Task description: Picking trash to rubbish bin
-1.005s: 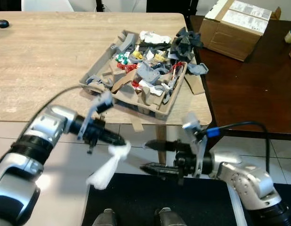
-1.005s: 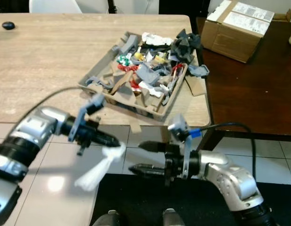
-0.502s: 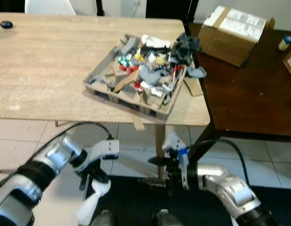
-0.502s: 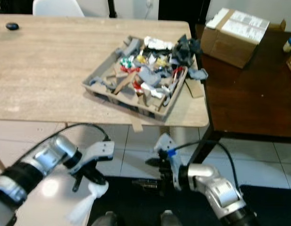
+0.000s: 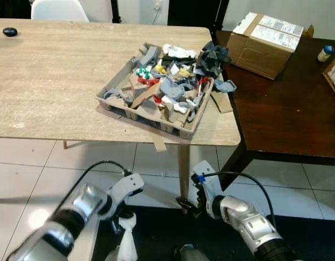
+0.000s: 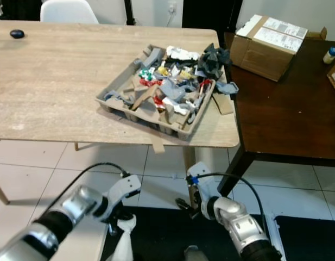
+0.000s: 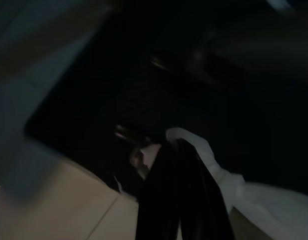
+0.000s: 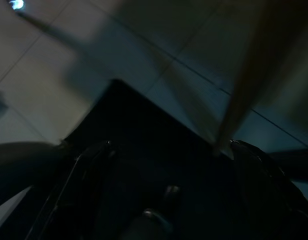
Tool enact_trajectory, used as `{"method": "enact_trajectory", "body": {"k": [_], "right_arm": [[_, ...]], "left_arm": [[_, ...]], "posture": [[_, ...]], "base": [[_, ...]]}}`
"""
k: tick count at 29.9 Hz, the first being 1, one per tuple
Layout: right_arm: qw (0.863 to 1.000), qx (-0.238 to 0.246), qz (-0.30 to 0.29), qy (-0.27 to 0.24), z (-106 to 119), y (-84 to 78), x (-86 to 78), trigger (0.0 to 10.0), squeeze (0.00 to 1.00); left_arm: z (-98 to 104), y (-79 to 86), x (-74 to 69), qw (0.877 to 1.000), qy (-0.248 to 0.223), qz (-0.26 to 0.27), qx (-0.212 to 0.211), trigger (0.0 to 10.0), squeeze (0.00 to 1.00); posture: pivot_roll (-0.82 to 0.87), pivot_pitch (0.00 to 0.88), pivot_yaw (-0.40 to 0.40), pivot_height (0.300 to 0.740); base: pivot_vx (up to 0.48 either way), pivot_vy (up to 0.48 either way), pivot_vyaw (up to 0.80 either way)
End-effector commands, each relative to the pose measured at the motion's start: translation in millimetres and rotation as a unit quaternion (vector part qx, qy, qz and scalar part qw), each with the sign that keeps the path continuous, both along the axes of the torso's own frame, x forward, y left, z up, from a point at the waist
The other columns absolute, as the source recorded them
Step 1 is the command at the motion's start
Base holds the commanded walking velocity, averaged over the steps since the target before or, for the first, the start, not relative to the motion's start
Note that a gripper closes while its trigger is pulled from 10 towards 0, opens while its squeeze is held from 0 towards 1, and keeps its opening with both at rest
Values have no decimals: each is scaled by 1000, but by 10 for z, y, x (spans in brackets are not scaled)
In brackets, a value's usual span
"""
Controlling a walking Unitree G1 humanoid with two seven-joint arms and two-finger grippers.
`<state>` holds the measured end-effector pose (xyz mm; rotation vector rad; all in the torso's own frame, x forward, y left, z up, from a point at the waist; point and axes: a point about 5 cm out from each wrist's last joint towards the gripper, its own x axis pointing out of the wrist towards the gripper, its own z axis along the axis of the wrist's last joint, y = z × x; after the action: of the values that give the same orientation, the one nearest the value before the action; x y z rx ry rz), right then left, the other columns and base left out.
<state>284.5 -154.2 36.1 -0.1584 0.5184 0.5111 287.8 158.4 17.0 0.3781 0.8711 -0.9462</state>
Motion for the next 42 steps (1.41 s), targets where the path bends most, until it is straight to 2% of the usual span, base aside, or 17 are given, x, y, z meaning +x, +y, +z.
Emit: {"method": "enact_trajectory", "body": {"k": [1, 3, 4, 6, 8, 9, 10, 12, 18, 19, 20, 21, 23, 24, 26, 34, 42], "right_arm": [[997, -24, -67, 24, -238, -157, -112, 10000, 0], [994, -33, -99, 37, -365, -207, -180, 10000, 0], [994, -33, -99, 37, -365, -207, -180, 10000, 0], [988, -31, -138, 62, -516, -258, -293, 10000, 0], [982, -25, -166, 81, -614, -286, -377, 10000, 0], [981, -25, -173, 88, -653, -294, -416, 10000, 0], [979, -31, -175, 102, -735, -290, -499, 10000, 0], [978, -33, -175, 105, -761, -286, -526, 10000, 0], [974, -29, -193, 116, -887, -250, -649, 10000, 0], [973, -26, -201, 114, -908, -248, -670, 10000, 0], [972, -24, -206, 113, -921, -246, -685, 10000, 0], [970, -23, -212, 114, -938, -244, -708, 10000, 0], [970, -23, -215, 114, -949, -242, -722, 10000, 0], [968, -17, -227, 109, -970, -223, -755, 10000, 0], [968, -14, -229, 106, -972, -214, -760, 10000, 0], [970, -21, -224, 87, -964, -168, -742, 10000, 0], [968, -10, -229, 99, -980, -162, -728, 10000, 0]], "left_arm": [[-102, 140, -20, 995, -33, 95, -11, 0, 0], [-128, 207, -3, 984, -62, 166, -30, 0, 0], [-128, 207, -3, 984, -62, 166, -30, 0, 0], [-159, 357, 4, 955, -87, 279, -43, 0, 0], [-213, 470, -40, 932, -78, 351, -44, 0, 0], [-270, 480, -100, 929, -49, 363, -47, 0, 0], [-360, 487, -208, 934, -34, 354, -32, 0, 0], [-389, 478, -244, 937, -32, 346, -28, 0, 0], [-491, 465, -353, 917, -58, 393, -36, 0, 0], [-488, 468, -353, 912, -76, 402, -39, 4118, 0], [-485, 471, -354, 908, -88, 408, -41, 4118, 0], [-492, 486, -372, 901, -99, 422, -40, 10000, 0], [-499, 498, -386, 895, -104, 431, -38, 10000, 0], [-551, 512, -448, 874, -94, 476, -36, 10000, 0], [-562, 504, -463, 871, -93, 481, -36, 10000, 0], [-597, 431, -497, 889, -108, 445, -13, 10000, 0], [-643, 413, -545, 894, -113, 433, 10, 10000, 0]], "posture": [[84, 181, 7, 740], [83, 171, 8, 740], [83, 171, 8, 740], [78, 161, 15, 740], [77, 154, 17, 740], [77, 154, 17, 740], [78, 148, 25, 740], [76, 146, 26, 740], [70, 133, 41, 740], [69, 133, 46, 740], [69, 132, 48, 740], [69, 133, 49, 740], [69, 133, 49, 740], [63, 143, 45, 740], [64, 145, 44, 740], [72, 151, 15, 740], [70, 137, 10, 740]], "base": [[0, 0, 0], [0, 0, 0], [0, 0, 0], [0, 0, 0], [0, 0, 0], [0, 0, 0], [0, 0, 0], [0, 0, 0], [0, 0, 0], [0, 0, 0], [0, 0, 0], [0, 0, 0], [0, 0, 0], [0, 0, 0], [0, 0, 0], [0, 0, 0], [0, 0, 0]]}}
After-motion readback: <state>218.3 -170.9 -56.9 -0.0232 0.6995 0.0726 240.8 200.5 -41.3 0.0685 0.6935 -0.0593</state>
